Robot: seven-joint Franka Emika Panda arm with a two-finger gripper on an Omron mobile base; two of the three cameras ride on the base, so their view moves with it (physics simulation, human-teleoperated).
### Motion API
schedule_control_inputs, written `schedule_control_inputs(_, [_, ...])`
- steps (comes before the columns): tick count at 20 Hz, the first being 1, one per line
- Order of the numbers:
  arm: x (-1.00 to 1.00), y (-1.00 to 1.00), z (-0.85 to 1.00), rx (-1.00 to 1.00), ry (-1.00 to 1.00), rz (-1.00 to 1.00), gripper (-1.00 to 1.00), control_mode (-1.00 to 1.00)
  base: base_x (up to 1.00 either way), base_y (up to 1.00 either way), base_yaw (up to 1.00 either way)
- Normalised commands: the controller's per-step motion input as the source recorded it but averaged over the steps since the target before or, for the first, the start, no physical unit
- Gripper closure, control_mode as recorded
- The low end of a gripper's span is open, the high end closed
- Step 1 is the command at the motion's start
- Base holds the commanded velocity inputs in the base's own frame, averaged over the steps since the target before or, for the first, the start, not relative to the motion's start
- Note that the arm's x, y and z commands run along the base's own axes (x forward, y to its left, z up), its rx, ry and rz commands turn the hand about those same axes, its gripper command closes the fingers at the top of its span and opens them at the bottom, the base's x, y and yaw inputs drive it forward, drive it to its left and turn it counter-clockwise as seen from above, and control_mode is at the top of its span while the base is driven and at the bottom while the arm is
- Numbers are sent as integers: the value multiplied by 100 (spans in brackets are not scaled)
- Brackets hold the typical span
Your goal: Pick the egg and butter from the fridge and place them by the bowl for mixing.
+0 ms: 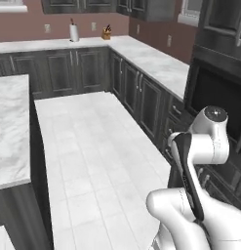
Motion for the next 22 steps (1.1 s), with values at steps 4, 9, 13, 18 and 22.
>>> schedule_control_inputs(4, [0,0,0,0,0,0,100,100,83,0,19])
schedule_control_inputs(9, [0,0,0,0,0,0,100,100,84,0,19])
schedule_control_inputs(13, [0,0,0,0,0,0,100,100,85,0,19])
schedule_control_inputs(18, [0,0,0,0,0,0,100,100,82,-1,20])
schedule_control_inputs(22, [0,0,0,0,0,0,100,100,81,-5,16])
